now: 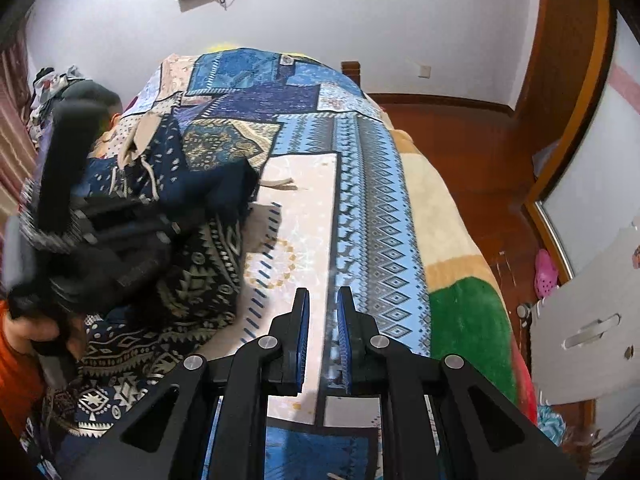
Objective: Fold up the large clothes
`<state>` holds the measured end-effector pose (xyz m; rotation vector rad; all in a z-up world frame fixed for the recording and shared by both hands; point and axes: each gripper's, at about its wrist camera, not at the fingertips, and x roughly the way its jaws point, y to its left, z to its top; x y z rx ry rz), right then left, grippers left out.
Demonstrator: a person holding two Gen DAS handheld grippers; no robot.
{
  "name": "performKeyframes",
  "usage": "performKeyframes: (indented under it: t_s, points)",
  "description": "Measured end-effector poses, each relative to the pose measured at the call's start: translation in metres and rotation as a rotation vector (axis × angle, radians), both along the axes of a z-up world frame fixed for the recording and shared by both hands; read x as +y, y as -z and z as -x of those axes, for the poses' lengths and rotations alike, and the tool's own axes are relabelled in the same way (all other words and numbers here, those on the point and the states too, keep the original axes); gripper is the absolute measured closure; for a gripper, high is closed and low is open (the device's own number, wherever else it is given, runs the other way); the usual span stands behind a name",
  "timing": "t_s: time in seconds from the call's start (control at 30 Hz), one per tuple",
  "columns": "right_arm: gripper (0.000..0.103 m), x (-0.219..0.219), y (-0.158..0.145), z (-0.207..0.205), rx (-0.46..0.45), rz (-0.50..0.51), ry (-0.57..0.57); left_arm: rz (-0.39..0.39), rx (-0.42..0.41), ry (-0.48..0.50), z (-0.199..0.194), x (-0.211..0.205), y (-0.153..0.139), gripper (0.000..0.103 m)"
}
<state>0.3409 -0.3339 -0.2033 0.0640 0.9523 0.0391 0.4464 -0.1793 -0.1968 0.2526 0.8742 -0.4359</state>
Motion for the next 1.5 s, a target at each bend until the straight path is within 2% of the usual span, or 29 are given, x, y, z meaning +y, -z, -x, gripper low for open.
performKeyframes:
  t_s: [0.17, 0.27, 0.37, 0.5, 0.63, 0.8, 0.93, 1.07, 1.1, 1.13, 1.2, 1.27, 1.3, 1.33, 1.4, 1.43, 1.47, 1.5]
  points:
    - [0.093, 0.019, -0.013, 0.000, -0.034, 0.026, -0.031, 0.088, -0.096, -0.075, 0.006, 0.054, -0.049, 0.092]
    - [0.093, 0.034, -0.021, -0.002, -0.055, 0.045, -0.051, 0.110, -0.143, -0.131, 0.009, 0.095, -0.068, 0.092]
    - [0.093, 0.050, -0.026, -0.005, -0.068, 0.060, -0.071, 0.126, -0.171, -0.190, 0.012, 0.137, -0.079, 0.092]
    - [0.093, 0.077, -0.031, -0.012, -0.079, 0.077, -0.104, 0.142, -0.183, -0.268, 0.020, 0.186, -0.077, 0.092]
    - [0.093, 0.105, -0.029, -0.022, -0.076, 0.085, -0.140, 0.169, -0.141, -0.349, 0.025, 0.240, -0.057, 0.092]
    - [0.093, 0.140, -0.015, -0.043, -0.038, 0.081, -0.187, 0.210, -0.031, -0.403, 0.037, 0.289, -0.008, 0.092]
    - [0.093, 0.161, 0.011, -0.065, 0.029, 0.098, -0.209, 0.206, 0.073, -0.431, 0.046, 0.312, 0.039, 0.092]
    - [0.093, 0.175, 0.049, -0.086, 0.125, 0.213, -0.231, 0.195, 0.203, -0.463, 0.050, 0.331, 0.086, 0.092]
    - [0.093, 0.178, 0.060, -0.089, 0.147, 0.252, -0.243, 0.193, 0.217, -0.468, 0.052, 0.334, 0.092, 0.086]
    - [0.093, 0.180, 0.070, -0.091, 0.160, 0.290, -0.267, 0.186, 0.234, -0.477, 0.053, 0.337, 0.100, 0.072]
    - [0.093, 0.181, 0.077, -0.088, 0.136, 0.323, -0.306, 0.154, 0.238, -0.513, 0.057, 0.343, 0.109, 0.055]
    - [0.093, 0.180, 0.077, -0.082, 0.108, 0.356, -0.337, 0.120, 0.230, -0.550, 0.063, 0.351, 0.116, 0.051]
    - [0.093, 0.180, 0.077, -0.081, 0.103, 0.368, -0.340, 0.108, 0.232, -0.563, 0.065, 0.354, 0.118, 0.045]
    - [0.091, 0.178, 0.077, -0.080, 0.098, 0.377, -0.341, 0.106, 0.235, -0.577, 0.068, 0.358, 0.121, 0.037]
    - [0.075, 0.176, 0.076, -0.076, 0.081, 0.407, -0.325, 0.124, 0.229, -0.591, 0.077, 0.366, 0.123, 0.034]
    - [0.044, 0.174, 0.075, -0.074, 0.056, 0.470, -0.287, 0.124, 0.228, -0.593, 0.080, 0.368, 0.122, 0.033]
    - [0.006, 0.171, 0.075, -0.071, 0.020, 0.548, -0.235, 0.116, 0.222, -0.593, 0.084, 0.368, 0.120, 0.032]
    - [0.000, 0.167, 0.074, -0.070, -0.007, 0.577, -0.212, 0.108, 0.217, -0.595, 0.087, 0.370, 0.120, 0.030]
